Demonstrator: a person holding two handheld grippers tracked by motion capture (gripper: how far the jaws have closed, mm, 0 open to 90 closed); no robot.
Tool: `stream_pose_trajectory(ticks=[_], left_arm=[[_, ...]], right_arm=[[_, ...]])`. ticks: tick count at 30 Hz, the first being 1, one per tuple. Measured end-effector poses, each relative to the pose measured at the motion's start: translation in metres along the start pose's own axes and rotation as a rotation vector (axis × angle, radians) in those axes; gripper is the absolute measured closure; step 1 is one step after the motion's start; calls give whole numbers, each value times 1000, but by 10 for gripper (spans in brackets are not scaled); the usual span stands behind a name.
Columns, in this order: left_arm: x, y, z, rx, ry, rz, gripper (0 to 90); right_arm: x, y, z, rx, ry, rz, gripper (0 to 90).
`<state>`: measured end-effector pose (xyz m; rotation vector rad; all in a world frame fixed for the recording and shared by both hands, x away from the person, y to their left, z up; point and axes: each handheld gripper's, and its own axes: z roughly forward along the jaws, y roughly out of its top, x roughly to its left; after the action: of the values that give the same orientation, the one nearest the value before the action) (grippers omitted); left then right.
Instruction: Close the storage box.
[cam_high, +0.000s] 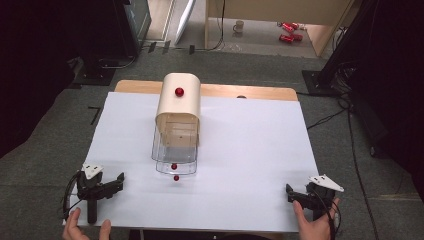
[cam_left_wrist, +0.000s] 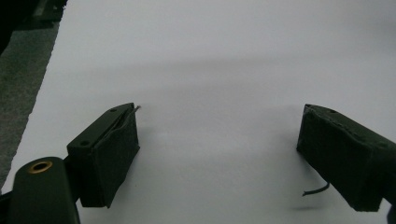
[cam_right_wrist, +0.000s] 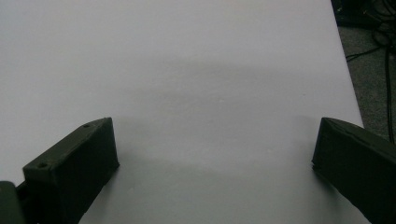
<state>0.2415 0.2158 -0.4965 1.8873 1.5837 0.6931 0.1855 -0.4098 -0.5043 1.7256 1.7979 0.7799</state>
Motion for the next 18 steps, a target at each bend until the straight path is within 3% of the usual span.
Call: stream_pose_trajectory(ticks=[7,9,10,12,15,18], left_arm=[[0,0,0,-2,1,-2,127],[0,0,0,0,0,0,127],[0,0,0,1,0,1,127],[0,0,0,1,0,1,127],[0,0,0,0,1,-1,127],[0,0,0,1,0,1,126]], right_arm=[[2,0,-1,-4,-12,17,17],[9,-1,-7,-15,-30,32,184],[12,-1,-9,-23,-23,21,222],[21,-1,-12,-34,-38,9,197],[30,1,-14,-31,-15,-11,203],[49,6,-19,-55,37,-34,262]])
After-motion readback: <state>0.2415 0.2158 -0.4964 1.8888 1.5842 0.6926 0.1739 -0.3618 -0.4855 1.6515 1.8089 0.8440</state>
